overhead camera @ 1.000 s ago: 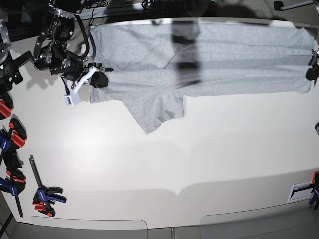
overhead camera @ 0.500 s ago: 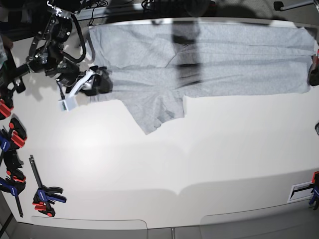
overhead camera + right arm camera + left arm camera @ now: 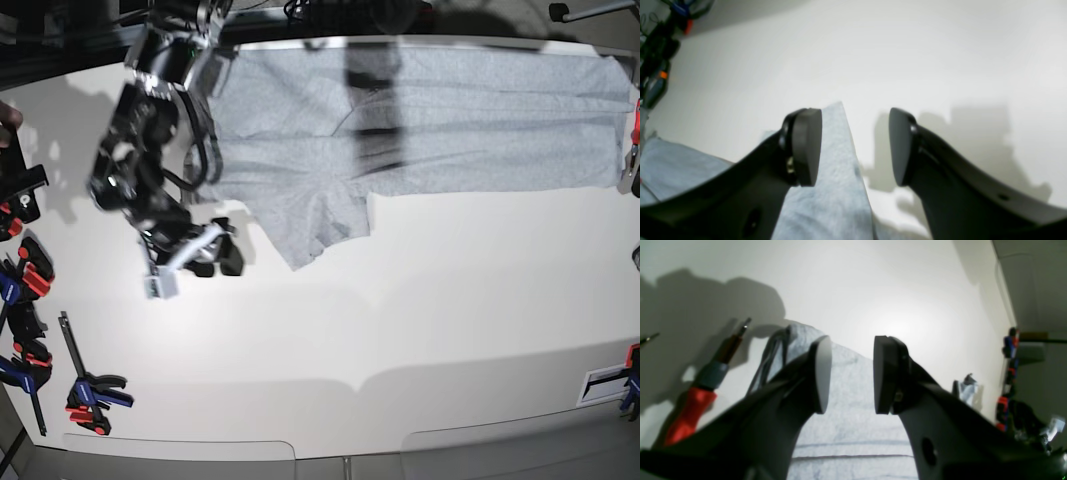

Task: Fold the T-shirt properly
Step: 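Release the right gripper and press the folded sleeve flat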

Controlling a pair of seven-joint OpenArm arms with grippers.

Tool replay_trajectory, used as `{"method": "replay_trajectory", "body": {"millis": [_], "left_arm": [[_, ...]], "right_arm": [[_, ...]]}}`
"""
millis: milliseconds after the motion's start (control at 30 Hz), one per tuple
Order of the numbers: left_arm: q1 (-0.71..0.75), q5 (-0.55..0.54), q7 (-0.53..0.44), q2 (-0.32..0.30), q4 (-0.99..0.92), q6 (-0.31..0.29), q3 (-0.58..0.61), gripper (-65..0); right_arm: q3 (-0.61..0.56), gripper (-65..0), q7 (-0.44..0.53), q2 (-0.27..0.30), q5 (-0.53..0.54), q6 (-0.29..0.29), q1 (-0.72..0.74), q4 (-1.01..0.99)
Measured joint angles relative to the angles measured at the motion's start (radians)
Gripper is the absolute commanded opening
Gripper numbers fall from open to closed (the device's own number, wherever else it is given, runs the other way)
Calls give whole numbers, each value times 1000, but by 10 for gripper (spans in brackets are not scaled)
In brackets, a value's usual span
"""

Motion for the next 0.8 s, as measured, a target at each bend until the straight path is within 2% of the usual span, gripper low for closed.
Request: {"method": "replay_trajectory", "body": {"millis": [67,167,367,400,433,467,500,533,633,733,800], "left_arm": [[0,0,2,1,0,0,0,-453],[0,0,-1,0,0,0,0,-453],[0,0,-3,0,1,0,0,-454],[0,0,-3,0,1,0,0,-454],[0,0,-3,0,1,0,0,-454],[0,1,-5,0,1,0,0,-454],[0,0,-7,0,1,0,0,-454],[0,0,-8,0,1,0,0,-454],[0,0,-10,0,1,0,0,-454],[0,1,-11,0,1,0,0,-454],[1,1,-12,0,1,-1,0,-454]], "right_arm": [[-37,-348,26,-2,-97,-40,80,-149],[-67,-349,35,1,-167,-68,175,-339],[-158,-357,32,5,-124,-67,240,-547],[-179,-376,28,5,-121,-64,245,-562],[-198,-422,21,5,-117,-62,247,-571],[-216,-499,7,5,-112,-60,246,-574],[-234,-603,-19,5,-108,-54,244,-575],[-250,-650,-41,5,-101,-46,243,-576],[-272,-650,-66,5,-72,-45,241,-566],[-276,-650,-139,4,-20,-50,208,-496],[-276,-650,-201,-7,-42,-54,177,-411]]}}
